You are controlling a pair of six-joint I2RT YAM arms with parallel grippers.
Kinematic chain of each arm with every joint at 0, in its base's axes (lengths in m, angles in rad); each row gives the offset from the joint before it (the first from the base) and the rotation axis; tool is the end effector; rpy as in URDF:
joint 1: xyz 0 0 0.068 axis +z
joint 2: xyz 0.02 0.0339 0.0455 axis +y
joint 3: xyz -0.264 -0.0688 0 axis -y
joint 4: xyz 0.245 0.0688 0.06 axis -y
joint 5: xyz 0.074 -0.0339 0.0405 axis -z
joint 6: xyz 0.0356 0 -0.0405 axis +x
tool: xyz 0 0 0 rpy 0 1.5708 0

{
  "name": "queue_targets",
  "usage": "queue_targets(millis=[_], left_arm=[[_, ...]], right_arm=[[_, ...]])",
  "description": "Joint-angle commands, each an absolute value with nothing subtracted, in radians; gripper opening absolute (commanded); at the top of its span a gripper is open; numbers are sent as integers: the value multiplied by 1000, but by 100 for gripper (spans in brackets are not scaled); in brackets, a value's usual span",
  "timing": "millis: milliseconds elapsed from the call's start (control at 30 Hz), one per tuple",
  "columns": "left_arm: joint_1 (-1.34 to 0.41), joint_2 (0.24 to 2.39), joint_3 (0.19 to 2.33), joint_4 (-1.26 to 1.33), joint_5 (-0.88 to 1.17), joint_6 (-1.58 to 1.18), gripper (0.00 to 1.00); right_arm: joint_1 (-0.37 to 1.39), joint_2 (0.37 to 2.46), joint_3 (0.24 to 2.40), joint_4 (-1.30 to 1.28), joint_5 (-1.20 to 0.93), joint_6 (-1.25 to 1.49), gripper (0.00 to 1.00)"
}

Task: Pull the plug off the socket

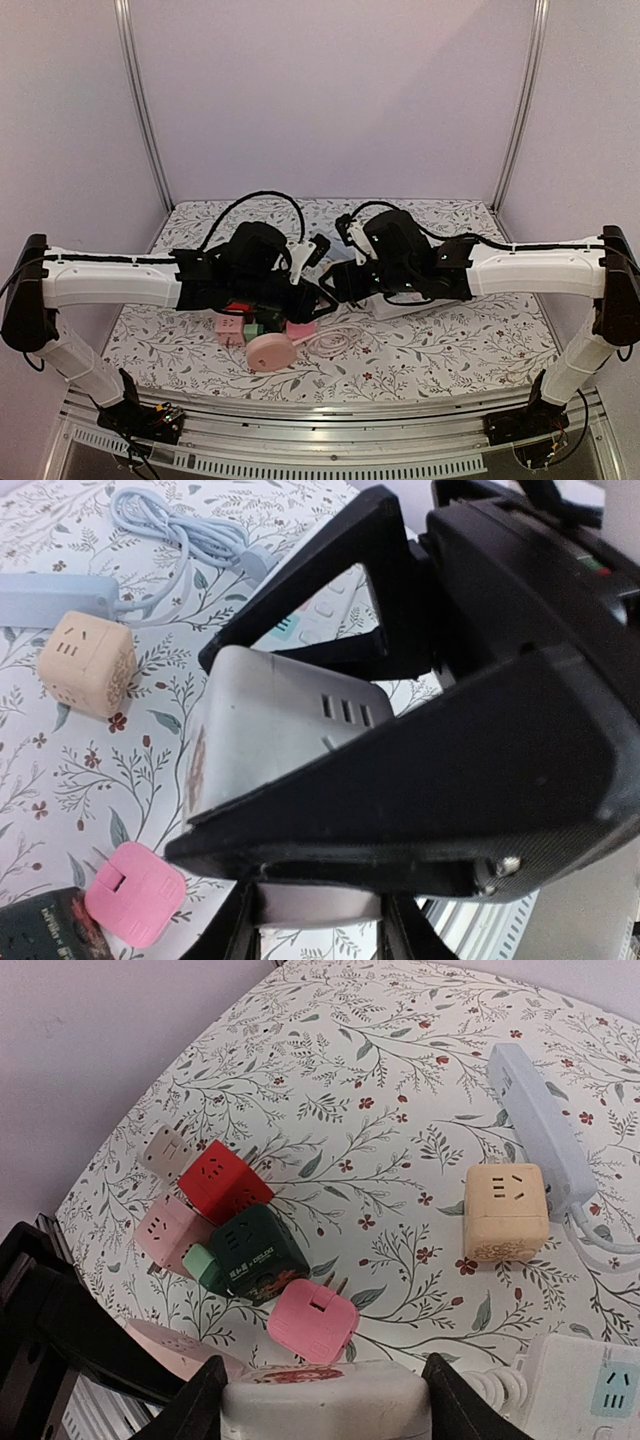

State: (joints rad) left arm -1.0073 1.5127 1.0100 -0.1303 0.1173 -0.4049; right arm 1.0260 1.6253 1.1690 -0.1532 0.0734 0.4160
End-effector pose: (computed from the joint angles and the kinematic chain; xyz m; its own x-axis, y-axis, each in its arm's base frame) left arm 0.1762 -0.2866 0.2469 -0.6410 0.2821 -0.7138 0.6935 0.6113 -0.3812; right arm 0.1943 0.3155 0.2603 -0.6035 -0.2182 -0.7670 -0.6318 0.7176 0.2929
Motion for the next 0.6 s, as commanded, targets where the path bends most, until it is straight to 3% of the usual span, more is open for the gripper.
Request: queue_targets(millis=[0,267,567], left_arm=[[-950,1485,973,-56,143,-404,0],[-935,1477,964,-45,171,-401,0],[-955,1478,950,-56,122,-381,0]], right_arm=[[1071,1551,1133,-35,-141,309,22],[1071,1529,1128,-48,-65,303,21],[1071,1599,1231,-217,308,510,20]])
